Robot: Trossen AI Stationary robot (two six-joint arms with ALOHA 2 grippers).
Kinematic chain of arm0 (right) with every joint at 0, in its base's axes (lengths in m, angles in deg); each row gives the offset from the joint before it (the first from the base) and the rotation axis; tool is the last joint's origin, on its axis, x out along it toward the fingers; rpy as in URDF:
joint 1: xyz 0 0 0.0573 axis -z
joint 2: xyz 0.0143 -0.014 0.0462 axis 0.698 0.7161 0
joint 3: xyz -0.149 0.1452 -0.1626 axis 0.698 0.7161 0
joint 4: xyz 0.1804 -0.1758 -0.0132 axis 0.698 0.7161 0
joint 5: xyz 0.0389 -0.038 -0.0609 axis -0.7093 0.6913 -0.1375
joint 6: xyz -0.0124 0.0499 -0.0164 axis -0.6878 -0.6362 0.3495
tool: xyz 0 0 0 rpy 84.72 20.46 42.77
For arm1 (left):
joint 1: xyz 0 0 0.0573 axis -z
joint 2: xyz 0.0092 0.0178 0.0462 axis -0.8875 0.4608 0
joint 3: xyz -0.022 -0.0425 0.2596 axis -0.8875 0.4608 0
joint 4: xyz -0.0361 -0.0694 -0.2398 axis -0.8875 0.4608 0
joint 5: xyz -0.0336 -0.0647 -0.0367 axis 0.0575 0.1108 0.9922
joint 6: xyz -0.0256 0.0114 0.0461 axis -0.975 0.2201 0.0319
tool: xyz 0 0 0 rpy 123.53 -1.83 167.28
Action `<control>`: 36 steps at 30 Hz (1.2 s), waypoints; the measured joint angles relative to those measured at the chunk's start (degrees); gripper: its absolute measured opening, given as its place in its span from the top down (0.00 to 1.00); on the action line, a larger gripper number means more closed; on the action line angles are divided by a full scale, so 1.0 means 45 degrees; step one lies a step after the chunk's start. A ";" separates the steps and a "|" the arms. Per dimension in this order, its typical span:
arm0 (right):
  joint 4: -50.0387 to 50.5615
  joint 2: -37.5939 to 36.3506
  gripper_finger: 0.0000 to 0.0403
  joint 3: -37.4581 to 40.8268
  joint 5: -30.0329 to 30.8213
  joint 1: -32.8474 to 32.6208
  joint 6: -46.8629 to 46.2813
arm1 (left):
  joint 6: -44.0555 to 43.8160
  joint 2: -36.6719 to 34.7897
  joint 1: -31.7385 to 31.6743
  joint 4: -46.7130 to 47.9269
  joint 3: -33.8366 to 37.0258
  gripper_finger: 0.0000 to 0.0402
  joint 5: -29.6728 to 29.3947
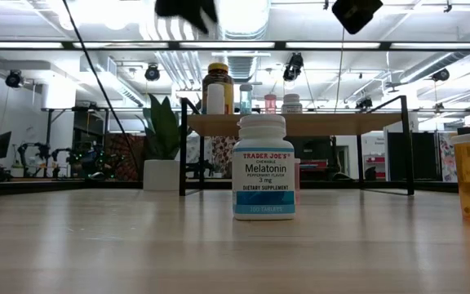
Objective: Pick and place medicine bottles onto shelf by color
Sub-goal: Put the blue and white medicine bottle on the shelf
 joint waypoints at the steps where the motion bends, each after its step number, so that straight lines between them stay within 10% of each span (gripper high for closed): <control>1: -0.0059 0.0000 0.65 0.0071 0.0005 -0.0073 -0.0100 | 0.0050 -0.0169 0.0453 -0.0339 0.0036 0.59 -0.0182; 17: -0.2348 0.0385 0.65 0.1062 0.2228 -0.1849 -0.0588 | 0.3015 -0.0343 0.8038 -0.3150 0.0735 0.59 -0.5752; 36: -0.4469 0.2932 0.65 0.1113 0.4167 -0.4799 -0.1248 | 0.9296 -0.1913 0.7830 -1.5348 0.9337 0.59 -0.2918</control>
